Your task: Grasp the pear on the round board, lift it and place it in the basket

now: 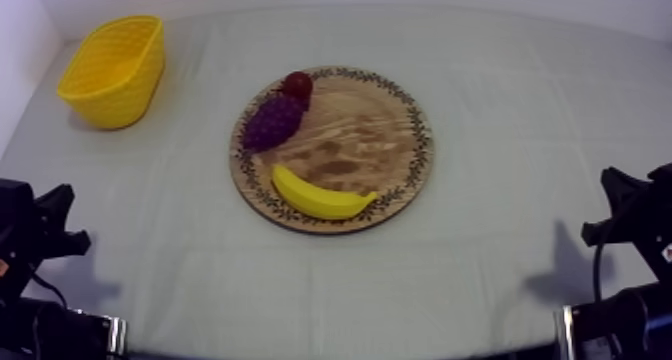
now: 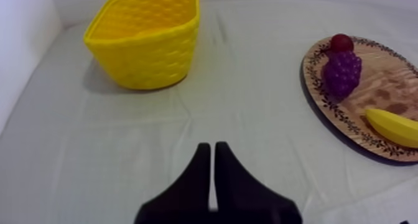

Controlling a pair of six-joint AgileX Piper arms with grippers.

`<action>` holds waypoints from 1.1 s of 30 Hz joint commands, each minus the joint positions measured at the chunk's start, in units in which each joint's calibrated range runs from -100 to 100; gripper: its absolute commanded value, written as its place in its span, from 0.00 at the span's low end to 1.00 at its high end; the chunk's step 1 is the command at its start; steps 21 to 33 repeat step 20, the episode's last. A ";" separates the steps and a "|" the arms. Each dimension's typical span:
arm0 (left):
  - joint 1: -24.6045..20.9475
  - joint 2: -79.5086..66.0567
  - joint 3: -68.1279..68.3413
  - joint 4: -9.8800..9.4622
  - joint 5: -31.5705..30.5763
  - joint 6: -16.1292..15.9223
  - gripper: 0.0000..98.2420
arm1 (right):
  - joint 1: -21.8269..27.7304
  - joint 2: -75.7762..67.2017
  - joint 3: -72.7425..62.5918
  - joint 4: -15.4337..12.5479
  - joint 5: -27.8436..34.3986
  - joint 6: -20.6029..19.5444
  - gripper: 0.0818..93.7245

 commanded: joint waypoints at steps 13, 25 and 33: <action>-0.15 -1.41 0.17 -1.47 0.77 9.12 0.00 | 0.00 -0.02 0.00 -0.01 0.01 0.03 0.00; -0.15 -1.41 0.17 -1.53 0.77 9.60 0.00 | 0.00 -0.02 0.00 -0.01 0.01 0.04 0.00; -0.15 -1.41 0.17 -1.53 0.77 9.60 0.00 | 0.00 -0.02 0.00 -0.01 0.01 0.04 0.00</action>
